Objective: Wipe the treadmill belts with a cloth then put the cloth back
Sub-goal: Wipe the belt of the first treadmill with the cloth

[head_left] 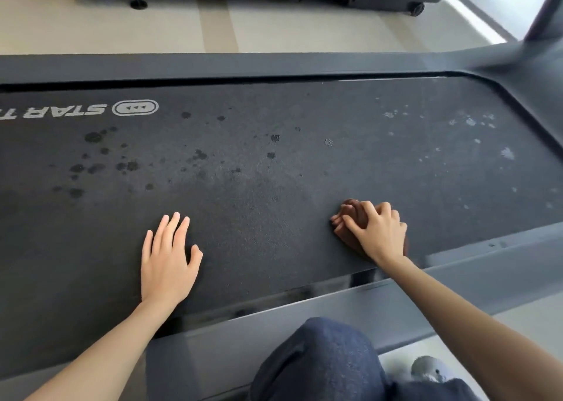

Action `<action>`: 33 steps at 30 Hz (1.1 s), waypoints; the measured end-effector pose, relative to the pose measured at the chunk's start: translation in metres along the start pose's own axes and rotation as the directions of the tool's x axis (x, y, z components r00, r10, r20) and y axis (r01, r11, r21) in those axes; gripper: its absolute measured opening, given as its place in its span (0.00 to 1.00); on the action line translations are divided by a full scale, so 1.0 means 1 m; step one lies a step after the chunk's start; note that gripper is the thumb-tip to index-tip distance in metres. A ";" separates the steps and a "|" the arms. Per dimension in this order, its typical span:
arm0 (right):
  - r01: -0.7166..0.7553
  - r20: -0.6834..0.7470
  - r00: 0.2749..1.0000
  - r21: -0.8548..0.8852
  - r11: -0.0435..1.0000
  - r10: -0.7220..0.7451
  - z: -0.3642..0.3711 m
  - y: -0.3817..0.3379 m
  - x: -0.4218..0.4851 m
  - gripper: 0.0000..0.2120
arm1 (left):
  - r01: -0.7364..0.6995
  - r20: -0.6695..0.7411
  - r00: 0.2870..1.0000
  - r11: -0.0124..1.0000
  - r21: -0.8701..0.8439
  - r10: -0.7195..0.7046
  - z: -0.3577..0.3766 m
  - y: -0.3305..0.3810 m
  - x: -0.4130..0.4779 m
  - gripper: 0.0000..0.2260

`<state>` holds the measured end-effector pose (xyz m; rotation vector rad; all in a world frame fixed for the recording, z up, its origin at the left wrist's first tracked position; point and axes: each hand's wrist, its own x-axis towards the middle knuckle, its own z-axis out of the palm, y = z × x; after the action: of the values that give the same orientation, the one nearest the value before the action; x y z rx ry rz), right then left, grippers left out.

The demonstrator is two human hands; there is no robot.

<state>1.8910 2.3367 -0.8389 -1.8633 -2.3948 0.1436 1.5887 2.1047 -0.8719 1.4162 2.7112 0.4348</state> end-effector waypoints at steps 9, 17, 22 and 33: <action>0.455 -0.040 0.890 0.030 0.890 -0.454 0.009 -0.023 -0.017 0.22 | -0.023 -0.023 0.999 0.999 0.043 0.024 0.003 -0.002 0.002 0.25; 0.510 -0.154 0.856 0.094 0.855 -0.493 0.006 0.054 0.027 0.20 | 0.059 0.025 0.998 0.988 0.146 -0.063 0.016 0.072 -0.003 0.24; 0.553 -0.123 0.832 0.102 0.827 -0.542 0.001 0.095 0.053 0.20 | 0.242 0.007 0.970 0.961 0.135 -0.245 0.050 0.164 -0.017 0.29; 0.787 -0.127 0.617 0.083 0.612 -0.777 0.010 0.036 0.043 0.18 | 0.270 0.079 0.949 0.916 0.296 -0.305 0.046 0.187 -0.024 0.30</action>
<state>1.9131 2.3874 -0.8527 -0.5921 -2.7999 0.1370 1.7599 2.1964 -0.8674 1.0167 2.8972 -0.0599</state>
